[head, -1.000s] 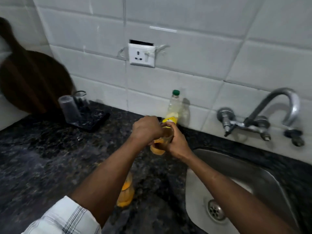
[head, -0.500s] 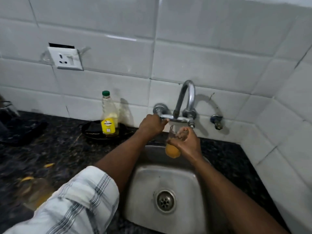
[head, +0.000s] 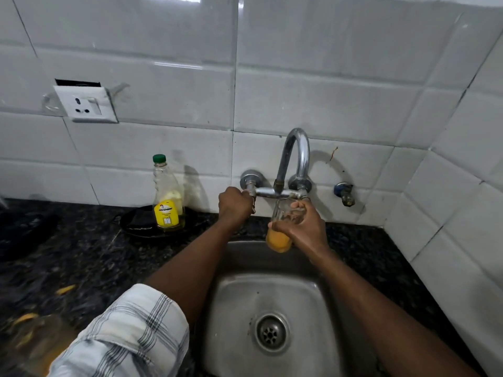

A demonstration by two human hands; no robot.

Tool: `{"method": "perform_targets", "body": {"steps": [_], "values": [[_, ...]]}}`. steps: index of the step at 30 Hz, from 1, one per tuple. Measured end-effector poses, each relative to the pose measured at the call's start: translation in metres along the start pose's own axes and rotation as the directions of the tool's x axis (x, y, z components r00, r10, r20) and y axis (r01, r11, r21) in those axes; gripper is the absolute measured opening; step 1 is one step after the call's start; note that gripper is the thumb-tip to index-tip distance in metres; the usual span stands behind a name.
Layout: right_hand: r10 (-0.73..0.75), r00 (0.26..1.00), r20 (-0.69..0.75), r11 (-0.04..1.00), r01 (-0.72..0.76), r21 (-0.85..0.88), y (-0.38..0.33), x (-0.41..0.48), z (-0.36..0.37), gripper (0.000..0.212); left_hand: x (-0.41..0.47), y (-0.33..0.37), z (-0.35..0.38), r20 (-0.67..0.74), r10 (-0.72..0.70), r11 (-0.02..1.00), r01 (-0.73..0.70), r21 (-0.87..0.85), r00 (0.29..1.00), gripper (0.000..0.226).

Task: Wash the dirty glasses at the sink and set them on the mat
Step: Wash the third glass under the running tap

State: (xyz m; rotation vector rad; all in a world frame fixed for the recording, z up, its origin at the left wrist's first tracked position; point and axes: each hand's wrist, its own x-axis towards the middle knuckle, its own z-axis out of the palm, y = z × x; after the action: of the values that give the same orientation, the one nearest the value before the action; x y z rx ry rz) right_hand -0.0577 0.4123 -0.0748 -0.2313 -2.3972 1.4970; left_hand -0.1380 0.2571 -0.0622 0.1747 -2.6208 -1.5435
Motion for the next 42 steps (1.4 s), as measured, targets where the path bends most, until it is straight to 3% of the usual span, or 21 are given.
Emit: {"method": "perform_targets", "body": {"steps": [3,6,8,10,12,14,18,21,23,25,26,28,30,33,37,39,42], "values": [[0.002,1.0,0.011,1.0,-0.002,0.014,0.002,-0.008,-0.002,0.065,-0.005,-0.008,0.001,0.015,-0.003,0.996,0.005,-0.083,1.0,0.04],[-0.008,1.0,0.018,1.0,0.008,0.009,0.005,-0.015,-0.008,0.063,-0.017,-0.018,0.01,0.153,-0.119,0.974,0.145,-0.173,0.981,0.036],[0.007,1.0,0.004,1.0,-0.007,-0.002,0.007,-0.017,-0.011,0.062,-0.033,-0.029,0.023,0.401,-0.269,0.886,0.388,-0.255,0.876,0.041],[0.033,0.999,-0.007,0.999,-0.033,0.004,0.008,-0.018,-0.013,0.06,-0.05,-0.039,0.035,0.627,-0.332,0.769,0.587,-0.252,0.704,0.051],[0.047,0.999,0.005,0.999,-0.047,0.003,0.011,-0.021,-0.012,0.06,-0.063,-0.044,0.048,0.764,-0.259,0.632,0.702,-0.328,0.591,0.062],[0.055,0.998,0.027,0.998,-0.054,-0.009,0.011,-0.025,-0.01,0.061,-0.075,-0.041,0.057,0.831,-0.151,0.474,0.777,-0.415,0.536,0.063],[0.043,0.997,0.064,0.996,-0.038,-0.084,0.007,-0.03,-0.009,0.068,-0.081,-0.036,0.065,0.762,-0.177,0.466,0.735,-0.493,0.623,0.051],[-0.21,0.978,0.001,0.936,0.202,-0.287,0.007,-0.033,-0.014,0.077,-0.076,-0.034,0.065,0.666,-0.256,0.525,0.68,-0.512,0.7,0.046],[-0.381,0.921,0.078,0.831,0.378,-0.408,0.009,-0.029,-0.017,0.054,-0.071,-0.035,0.063,0.608,-0.296,0.566,0.648,-0.51,0.737,0.045],[-0.431,0.886,0.172,0.756,0.459,-0.468,0.005,-0.023,-0.022,0.031,-0.068,-0.037,0.063,0.569,-0.306,0.582,0.623,-0.522,0.763,0.045],[-0.43,0.878,0.209,0.739,0.475,-0.477,0.004,-0.018,-0.023,0.031,-0.066,-0.038,0.064,0.549,-0.307,0.584,0.609,-0.537,0.778,0.045],[-0.377,0.878,0.294,0.754,0.476,-0.453,0.0,-0.01,-0.024,0.038,-0.065,-0.039,0.064,0.503,-0.304,0.598,0.573,-0.561,0.809,0.046],[-0.223,0.881,0.417,0.848,0.386,-0.362,-0.011,-0.003,-0.024,0.029,-0.064,-0.036,0.063,0.442,-0.285,0.642,0.512,-0.571,0.85,0.041],[0.035,0.766,0.642,0.939,0.195,-0.284,-0.027,0.019,-0.03,0.016,-0.064,-0.035,0.059,0.346,-0.211,0.712,0.386,-0.587,0.914,0.035],[0.246,0.579,0.777,0.963,-0.058,-0.262,-0.029,0.041,-0.032,0.043,-0.063,-0.043,0.06,0.183,-0.106,0.785,0.195,-0.587,0.977,0.033],[0.213,0.56,0.801,0.955,0.053,-0.292,-0.023,0.041,-0.026,0.047,-0.056,-0.042,0.058,0.183,-0.21,0.825,0.274,-0.494,0.96,0.036],[0.137,0.563,0.815,0.909,0.255,-0.329,-0.017,0.039,-0.027,0.046,-0.046,-0.038,0.047,0.461,-0.283,0.795,0.475,-0.378,0.841,0.045]]}}
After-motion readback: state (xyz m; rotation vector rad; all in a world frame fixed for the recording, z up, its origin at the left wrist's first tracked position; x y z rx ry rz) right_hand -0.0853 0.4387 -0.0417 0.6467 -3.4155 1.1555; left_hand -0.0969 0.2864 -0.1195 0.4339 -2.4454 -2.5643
